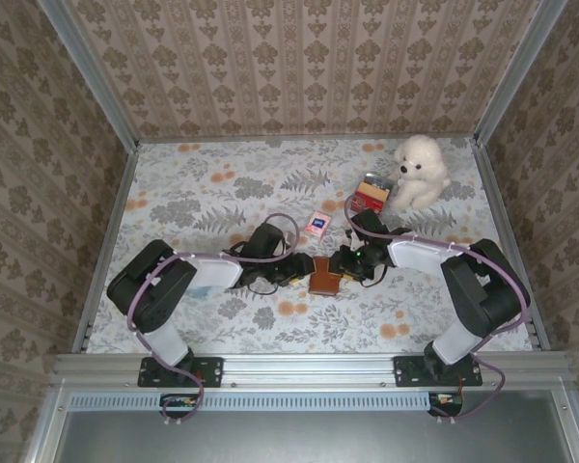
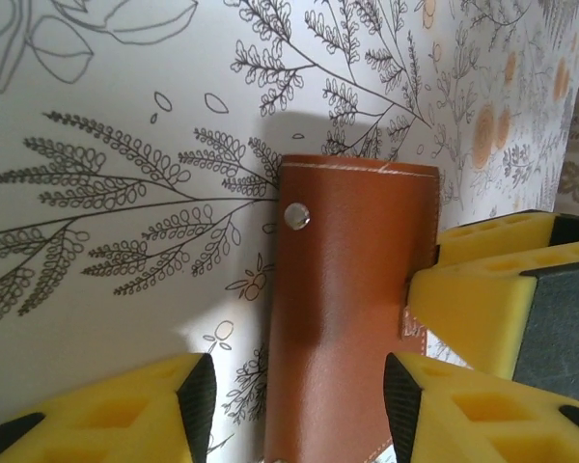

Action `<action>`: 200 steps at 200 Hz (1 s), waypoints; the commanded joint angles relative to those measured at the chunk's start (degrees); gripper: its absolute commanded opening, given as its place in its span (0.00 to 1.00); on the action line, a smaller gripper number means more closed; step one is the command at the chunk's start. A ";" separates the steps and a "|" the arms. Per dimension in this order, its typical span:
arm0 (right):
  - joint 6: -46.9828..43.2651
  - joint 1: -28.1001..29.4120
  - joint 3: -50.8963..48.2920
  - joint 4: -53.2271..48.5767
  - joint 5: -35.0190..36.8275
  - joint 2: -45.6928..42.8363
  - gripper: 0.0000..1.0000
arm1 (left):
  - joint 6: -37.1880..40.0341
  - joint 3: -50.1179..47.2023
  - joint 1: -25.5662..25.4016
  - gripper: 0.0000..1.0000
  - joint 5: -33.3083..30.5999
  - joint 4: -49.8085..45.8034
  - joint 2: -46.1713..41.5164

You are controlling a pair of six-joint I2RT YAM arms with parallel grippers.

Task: Take the credit cards out of the card holder

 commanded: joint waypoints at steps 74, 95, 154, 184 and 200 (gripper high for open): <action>0.34 -0.05 -0.27 4.58 -4.81 3.04 0.38 | -7.46 -1.78 0.68 0.45 6.23 11.85 4.97; 0.53 0.00 -0.45 4.79 -4.81 3.07 0.37 | -9.07 -2.56 1.05 0.43 7.01 15.49 5.81; 3.62 0.04 -3.62 13.37 -8.94 -0.18 0.39 | -8.07 -2.91 1.33 0.29 7.04 17.25 5.49; 2.94 -0.13 -3.02 10.15 -6.27 -2.77 0.40 | -5.13 -3.04 1.79 0.18 5.93 13.41 2.52; 1.68 -0.18 -2.58 6.43 -3.23 -5.65 0.44 | -2.35 -2.69 2.08 0.13 4.74 9.07 -0.24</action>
